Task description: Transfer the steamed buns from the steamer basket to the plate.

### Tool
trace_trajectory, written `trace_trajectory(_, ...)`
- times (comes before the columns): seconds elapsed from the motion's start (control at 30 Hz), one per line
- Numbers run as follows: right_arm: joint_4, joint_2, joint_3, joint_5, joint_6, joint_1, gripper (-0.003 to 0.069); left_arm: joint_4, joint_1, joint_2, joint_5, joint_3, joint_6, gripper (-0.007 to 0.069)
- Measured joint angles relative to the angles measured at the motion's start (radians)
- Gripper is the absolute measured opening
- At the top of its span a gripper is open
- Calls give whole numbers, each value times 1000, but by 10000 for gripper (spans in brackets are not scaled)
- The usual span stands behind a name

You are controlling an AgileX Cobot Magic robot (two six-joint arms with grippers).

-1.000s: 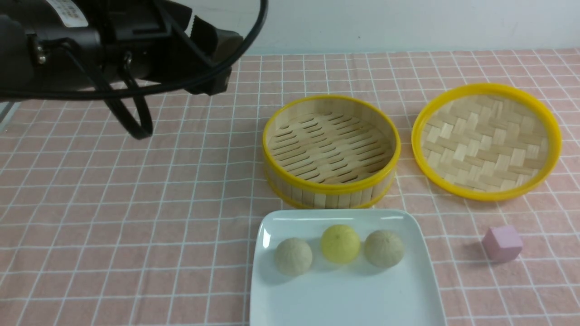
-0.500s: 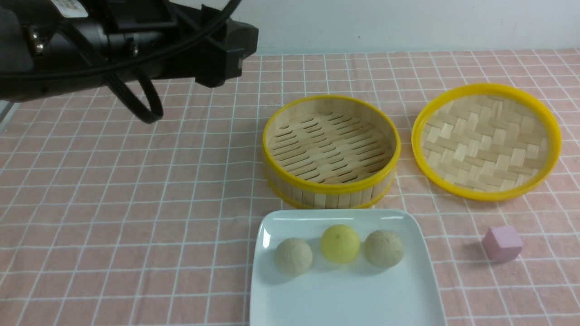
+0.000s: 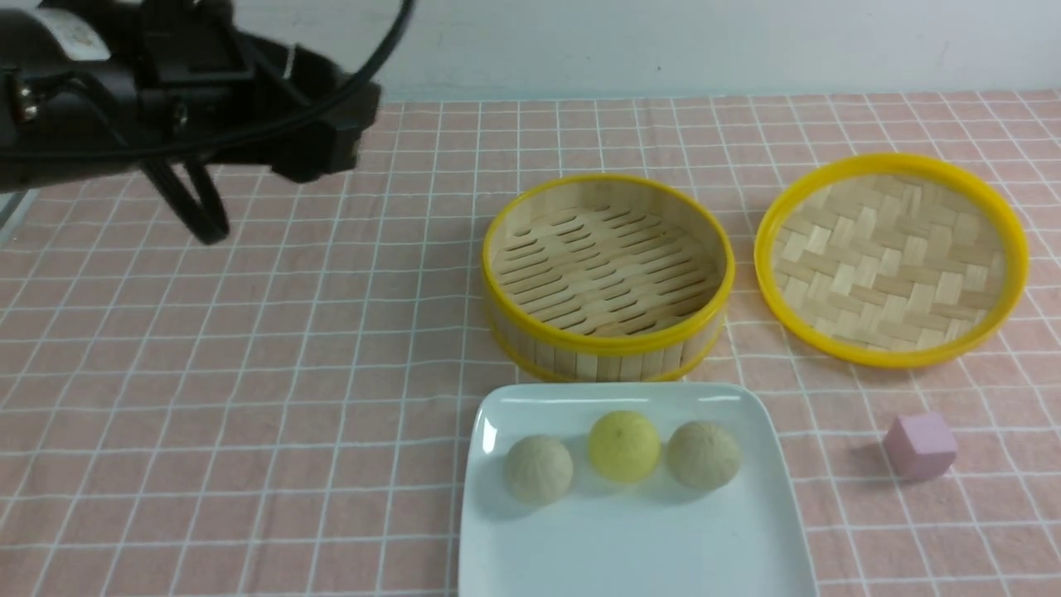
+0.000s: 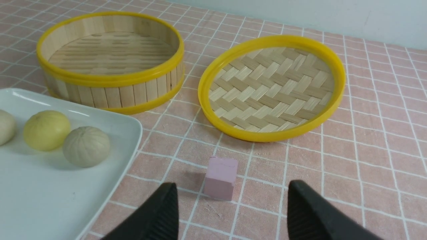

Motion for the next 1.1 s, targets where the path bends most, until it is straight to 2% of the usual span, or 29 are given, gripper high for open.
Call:
trace_trajectory(0.07, 0, 0, 0, 0, 0, 0, 442, 1, 63, -14, 21, 42, -4, 522)
trace_trajectory(0.13, 0, 0, 0, 0, 0, 0, 442, 5, 188, -59, 35, 143, -7, 522)
trace_trajectory(0.23, 0, 0, 0, 0, 0, 0, 442, 9, 297, -123, 11, 261, -8, 522)
trace_trajectory(0.37, -2, 0, 0, 0, 0, 0, 442, 9, 404, -239, -95, 436, -10, 522)
trace_trajectory(0.4, -3, 0, 0, 0, 0, 0, 442, 4, 426, -314, -174, 525, -10, 522)
trace_trajectory(0.53, -2, 0, 0, 0, 0, 0, 442, -37, 435, -483, -331, 745, -10, 514)
trace_trajectory(0.73, -3, 0, 0, 0, 0, 0, 442, -132, 436, -740, -453, 1010, -19, 504)
trace_trajectory(0.93, -3, 0, 0, 0, 0, 0, 442, -184, 436, -966, -382, 1078, -22, 504)
trace_trajectory(1.1, -3, 0, 0, 0, 0, 0, 442, -199, 436, -1098, -246, 1079, -22, 504)
